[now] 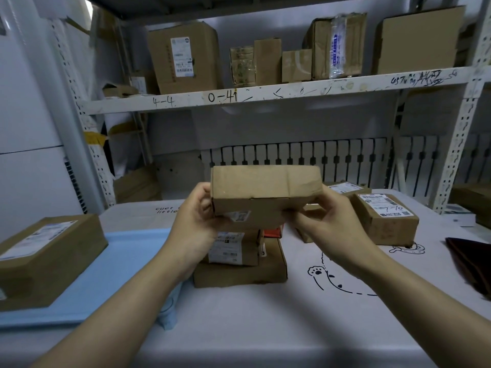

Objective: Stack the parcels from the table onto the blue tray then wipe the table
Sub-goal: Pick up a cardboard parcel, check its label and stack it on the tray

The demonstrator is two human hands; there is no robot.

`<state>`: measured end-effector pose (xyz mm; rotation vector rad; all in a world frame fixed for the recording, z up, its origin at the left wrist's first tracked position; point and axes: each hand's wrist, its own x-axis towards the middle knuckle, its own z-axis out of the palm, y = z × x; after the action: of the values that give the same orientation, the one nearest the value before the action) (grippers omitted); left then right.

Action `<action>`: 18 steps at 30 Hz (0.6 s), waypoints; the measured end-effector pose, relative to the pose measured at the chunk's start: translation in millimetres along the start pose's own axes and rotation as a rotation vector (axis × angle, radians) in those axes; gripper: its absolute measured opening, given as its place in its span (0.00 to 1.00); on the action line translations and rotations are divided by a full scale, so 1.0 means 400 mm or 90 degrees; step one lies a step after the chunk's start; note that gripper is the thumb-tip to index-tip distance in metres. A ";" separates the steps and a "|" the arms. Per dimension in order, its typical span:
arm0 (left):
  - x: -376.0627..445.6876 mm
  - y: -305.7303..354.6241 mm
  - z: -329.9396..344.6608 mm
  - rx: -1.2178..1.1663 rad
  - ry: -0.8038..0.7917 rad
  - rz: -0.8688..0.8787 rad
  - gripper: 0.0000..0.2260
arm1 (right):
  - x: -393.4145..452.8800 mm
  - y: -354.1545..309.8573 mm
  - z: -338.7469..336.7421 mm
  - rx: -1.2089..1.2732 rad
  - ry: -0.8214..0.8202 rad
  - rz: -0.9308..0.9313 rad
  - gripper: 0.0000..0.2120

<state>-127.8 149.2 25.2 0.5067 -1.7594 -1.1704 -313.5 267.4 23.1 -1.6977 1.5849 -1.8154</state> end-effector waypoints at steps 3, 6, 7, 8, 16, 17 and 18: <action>0.001 0.002 0.000 -0.030 -0.006 -0.009 0.20 | -0.003 -0.003 0.001 0.016 0.003 -0.010 0.14; 0.001 0.002 0.001 -0.026 -0.012 -0.002 0.21 | -0.006 -0.004 -0.001 0.029 -0.004 -0.011 0.14; 0.000 0.002 0.001 -0.018 -0.014 0.005 0.21 | -0.006 -0.004 -0.002 0.037 -0.007 -0.008 0.14; -0.003 0.002 0.002 0.000 -0.015 0.015 0.20 | -0.008 -0.004 -0.003 0.050 -0.010 -0.004 0.13; -0.014 0.001 -0.006 0.084 -0.040 0.052 0.19 | -0.005 0.030 -0.006 0.013 -0.004 0.045 0.08; -0.014 0.002 -0.006 0.085 -0.037 0.045 0.19 | -0.003 0.031 -0.007 0.025 0.001 0.058 0.08; -0.013 0.003 -0.005 0.082 -0.034 0.037 0.20 | 0.000 0.031 -0.008 0.043 0.004 0.070 0.09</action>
<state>-123.5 152.7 24.0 0.5020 -1.8916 -1.0428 -322.2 264.1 14.4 -1.5457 1.5687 -1.8013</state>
